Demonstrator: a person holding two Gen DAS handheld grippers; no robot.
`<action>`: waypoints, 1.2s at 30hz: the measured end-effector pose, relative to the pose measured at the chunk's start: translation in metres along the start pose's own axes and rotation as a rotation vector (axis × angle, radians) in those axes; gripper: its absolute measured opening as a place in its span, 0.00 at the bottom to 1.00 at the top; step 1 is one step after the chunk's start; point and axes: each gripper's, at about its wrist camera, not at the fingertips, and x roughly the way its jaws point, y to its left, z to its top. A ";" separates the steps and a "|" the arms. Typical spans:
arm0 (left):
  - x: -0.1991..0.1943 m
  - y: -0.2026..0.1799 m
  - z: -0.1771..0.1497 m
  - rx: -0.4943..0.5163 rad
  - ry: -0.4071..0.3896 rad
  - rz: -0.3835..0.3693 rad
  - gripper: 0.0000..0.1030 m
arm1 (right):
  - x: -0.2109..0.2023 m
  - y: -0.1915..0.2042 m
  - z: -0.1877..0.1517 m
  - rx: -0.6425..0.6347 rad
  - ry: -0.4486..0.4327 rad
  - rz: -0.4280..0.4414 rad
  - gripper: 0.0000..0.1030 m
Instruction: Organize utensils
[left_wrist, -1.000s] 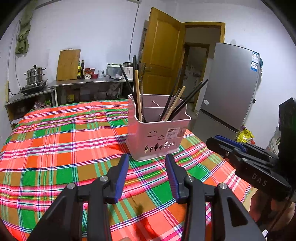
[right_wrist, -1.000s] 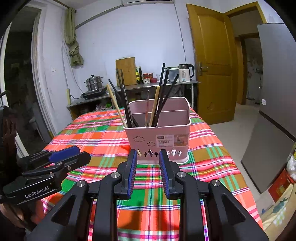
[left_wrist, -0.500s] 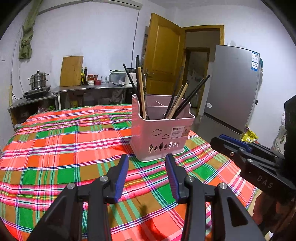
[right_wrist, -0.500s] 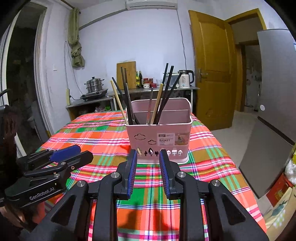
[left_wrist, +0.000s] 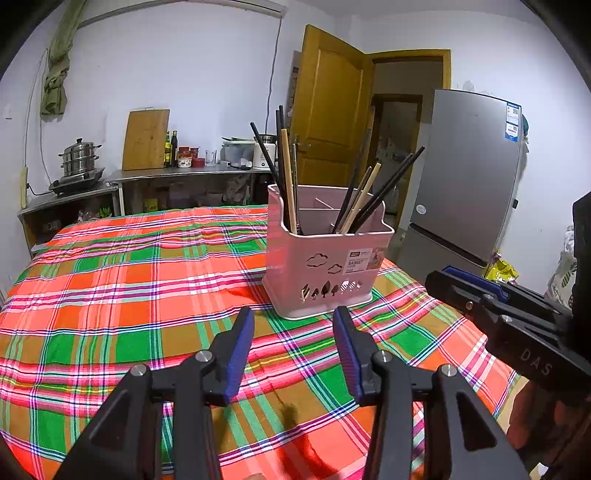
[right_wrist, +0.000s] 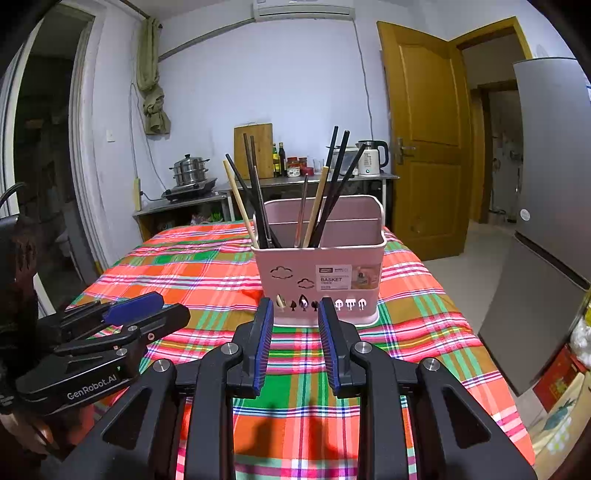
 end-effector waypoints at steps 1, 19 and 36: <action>0.000 0.000 0.000 -0.001 0.001 -0.001 0.45 | 0.000 0.000 0.000 0.000 0.000 -0.001 0.25; -0.002 -0.002 -0.003 0.007 0.007 0.003 0.46 | -0.001 0.001 -0.001 -0.002 0.001 -0.001 0.25; -0.001 -0.005 -0.004 0.018 0.014 0.007 0.46 | 0.000 0.001 -0.002 0.000 0.002 0.000 0.25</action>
